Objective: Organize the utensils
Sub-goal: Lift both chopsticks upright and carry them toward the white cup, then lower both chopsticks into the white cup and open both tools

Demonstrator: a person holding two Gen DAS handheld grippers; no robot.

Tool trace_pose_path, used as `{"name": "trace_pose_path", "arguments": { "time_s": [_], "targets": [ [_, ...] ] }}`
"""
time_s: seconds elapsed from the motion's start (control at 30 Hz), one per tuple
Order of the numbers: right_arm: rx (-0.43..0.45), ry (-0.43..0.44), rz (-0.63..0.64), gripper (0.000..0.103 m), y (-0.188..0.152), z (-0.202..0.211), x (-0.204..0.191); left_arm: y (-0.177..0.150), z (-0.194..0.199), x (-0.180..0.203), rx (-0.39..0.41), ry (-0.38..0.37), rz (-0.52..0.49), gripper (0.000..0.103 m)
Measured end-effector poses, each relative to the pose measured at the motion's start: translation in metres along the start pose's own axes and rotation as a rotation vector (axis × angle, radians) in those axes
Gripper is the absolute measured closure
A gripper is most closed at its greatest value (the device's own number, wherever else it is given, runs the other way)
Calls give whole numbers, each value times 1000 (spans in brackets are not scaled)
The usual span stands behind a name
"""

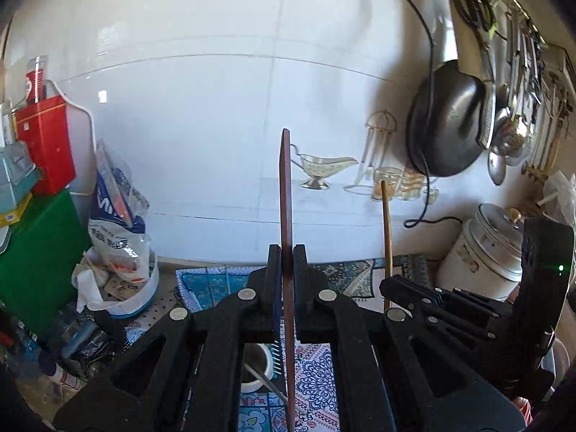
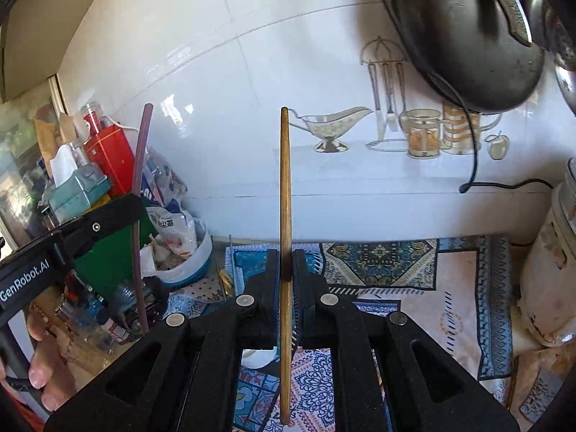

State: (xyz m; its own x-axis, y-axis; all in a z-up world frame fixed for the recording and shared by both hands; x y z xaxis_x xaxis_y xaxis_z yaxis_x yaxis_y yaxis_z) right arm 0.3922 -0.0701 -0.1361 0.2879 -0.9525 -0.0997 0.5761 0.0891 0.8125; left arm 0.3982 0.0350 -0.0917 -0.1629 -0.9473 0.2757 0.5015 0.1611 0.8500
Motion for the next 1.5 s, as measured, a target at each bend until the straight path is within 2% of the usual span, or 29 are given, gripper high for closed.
{"name": "trace_pose_path", "arguments": {
  "time_s": [0.2,0.4,0.57,0.8,0.93,1.03,1.23,1.5],
  "targets": [
    [-37,67,19,97,-5,-39,-29,-2,-9,-50,17,86,75,99],
    [-65,126,38,97,-7,-74,-50,-17,-37,-88,20,173,133,99],
    [-61,149,38,97,-4,-97,-60,-30,-60,-113,26,208,172,99],
    [-67,163,25,97,-7,-127,-68,-40,-81,-123,71,200,150,99],
    [-97,149,41,97,-24,-136,-68,-58,-89,-129,67,205,158,99],
    [-123,146,68,97,-37,-136,-69,-77,-92,-132,42,215,167,99],
    [-141,142,151,97,-48,-117,-71,-103,-98,-131,-34,172,198,99],
    [-248,108,173,97,-73,-118,-66,-131,-92,-122,-144,108,243,99]
  ]
}}
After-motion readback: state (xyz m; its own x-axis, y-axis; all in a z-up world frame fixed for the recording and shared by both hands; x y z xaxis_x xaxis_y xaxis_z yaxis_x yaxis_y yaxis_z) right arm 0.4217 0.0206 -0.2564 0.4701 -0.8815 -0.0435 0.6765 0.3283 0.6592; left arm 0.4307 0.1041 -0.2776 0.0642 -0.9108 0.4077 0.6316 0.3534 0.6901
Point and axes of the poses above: each gripper's, at about its wrist camera, not at the fingertips, and z roughly against the way its jaws point, x to its right, y to its top, the point moved 8 cm from there along -z, roughly the way its jaws point, and after that the axes turned 15 degrees about -y, right-handed, at the moved point
